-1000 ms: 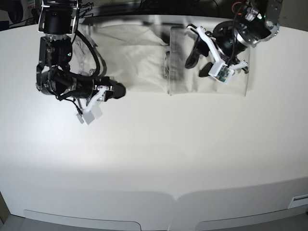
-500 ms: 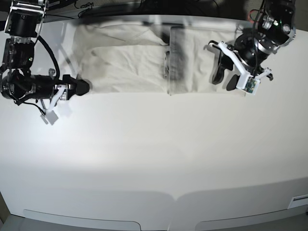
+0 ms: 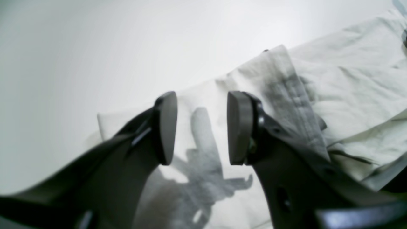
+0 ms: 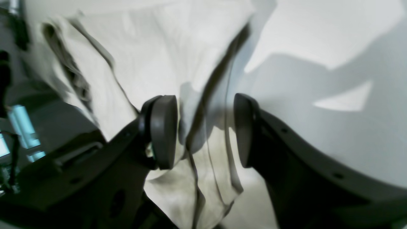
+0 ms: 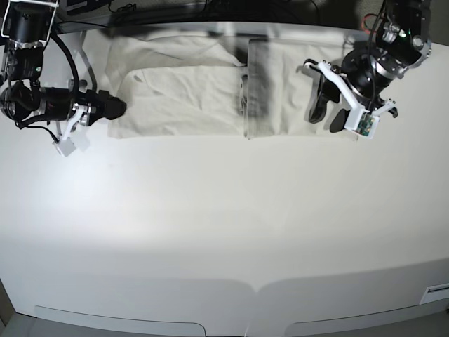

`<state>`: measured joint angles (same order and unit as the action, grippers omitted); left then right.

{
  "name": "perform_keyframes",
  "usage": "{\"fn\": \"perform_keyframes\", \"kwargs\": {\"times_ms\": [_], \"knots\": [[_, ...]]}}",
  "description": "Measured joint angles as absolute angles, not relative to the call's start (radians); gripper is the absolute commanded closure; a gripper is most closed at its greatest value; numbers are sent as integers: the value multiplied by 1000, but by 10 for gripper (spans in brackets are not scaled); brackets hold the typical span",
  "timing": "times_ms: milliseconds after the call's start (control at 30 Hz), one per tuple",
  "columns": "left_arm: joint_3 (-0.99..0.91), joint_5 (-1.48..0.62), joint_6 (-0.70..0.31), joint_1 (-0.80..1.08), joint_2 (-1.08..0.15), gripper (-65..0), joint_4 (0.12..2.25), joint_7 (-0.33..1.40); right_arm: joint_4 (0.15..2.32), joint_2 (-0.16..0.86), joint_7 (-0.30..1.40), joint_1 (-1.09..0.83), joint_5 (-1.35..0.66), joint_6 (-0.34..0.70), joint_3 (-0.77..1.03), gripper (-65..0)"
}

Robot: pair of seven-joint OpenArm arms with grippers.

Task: Fold the T-shirt properly
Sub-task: 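Grasp the strip's other end with the right gripper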

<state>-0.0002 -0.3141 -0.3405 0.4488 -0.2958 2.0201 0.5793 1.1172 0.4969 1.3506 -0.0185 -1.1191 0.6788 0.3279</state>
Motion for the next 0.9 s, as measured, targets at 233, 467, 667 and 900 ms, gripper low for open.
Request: {"fn": "perform_keyframes", "kwargs": {"times_ms": [233, 467, 667, 900], "knots": [[0, -314, -340, 449, -296, -254, 2020, 579, 1079, 496, 1373, -17, -1182, 704, 328, -301], [0, -341, -340, 449, -296, -254, 2020, 579, 1074, 491, 1379, -25, -1257, 704, 325, -301], [0, -359, -340, 449, -296, -254, 2020, 579, 1074, 493, 1378, -37, -1300, 704, 289, -301], [0, -359, -340, 449, -295, -254, 2020, 579, 1078, 503, 1377, -34, -1332, 704, 175, -301]]}}
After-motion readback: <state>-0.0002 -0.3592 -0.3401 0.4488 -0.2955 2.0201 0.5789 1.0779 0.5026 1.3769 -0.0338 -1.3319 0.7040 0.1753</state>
